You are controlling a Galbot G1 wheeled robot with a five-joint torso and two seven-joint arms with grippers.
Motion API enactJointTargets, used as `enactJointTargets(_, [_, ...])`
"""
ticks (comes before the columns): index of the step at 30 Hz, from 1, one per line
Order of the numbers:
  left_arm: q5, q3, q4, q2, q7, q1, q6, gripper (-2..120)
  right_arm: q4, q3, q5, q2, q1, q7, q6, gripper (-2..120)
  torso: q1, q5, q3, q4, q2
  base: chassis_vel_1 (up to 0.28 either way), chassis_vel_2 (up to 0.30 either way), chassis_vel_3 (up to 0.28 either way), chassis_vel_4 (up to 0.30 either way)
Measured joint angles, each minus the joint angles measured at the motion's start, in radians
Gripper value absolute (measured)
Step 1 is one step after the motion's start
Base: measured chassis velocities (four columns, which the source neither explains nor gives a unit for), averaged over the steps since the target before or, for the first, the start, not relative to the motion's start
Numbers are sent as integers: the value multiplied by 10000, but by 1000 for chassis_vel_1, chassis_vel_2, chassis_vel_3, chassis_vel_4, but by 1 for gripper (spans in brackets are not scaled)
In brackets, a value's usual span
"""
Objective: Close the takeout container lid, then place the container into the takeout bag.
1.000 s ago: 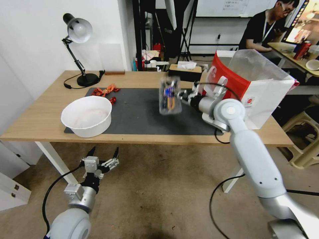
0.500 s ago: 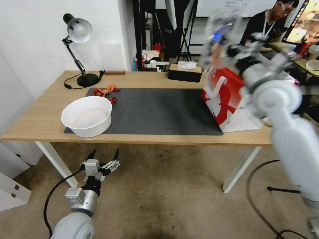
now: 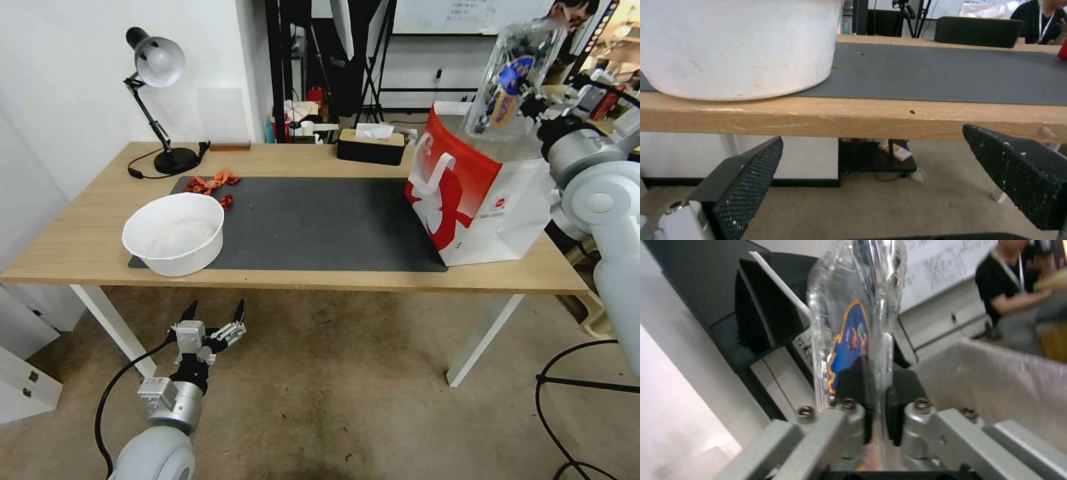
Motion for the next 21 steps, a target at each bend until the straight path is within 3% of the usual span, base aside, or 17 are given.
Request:
enactJointTargets(12, [-7,156,5,67,-122,-191,81,100,-246,292,30,-49,-432,2,-130,58,0,1,1,0,0,0,0,0,0])
enactJointTargets(14, [-7,175,5,68,-130,-210,91,100,-213,321,23,-86,-501,-48,-118,59,1,2,1,0,0,0,0,0,0])
enactJointTargets(17, [-11,239,-22,20,-173,-286,178,100,188,430,57,-183,-908,-482,93,76,1,-1,1,-3,0,0,0,0,0])
enactJointTargets(19, [-12,245,-45,12,-173,-292,192,100,316,439,-7,-200,-1033,-653,183,80,1,2,1,0,0,0,0,0,0])
enactJointTargets(21, [-25,247,-120,-3,-166,-300,225,100,830,440,-579,-293,-1589,-1412,554,89,1,-2,0,0,0,0,0,0,0])
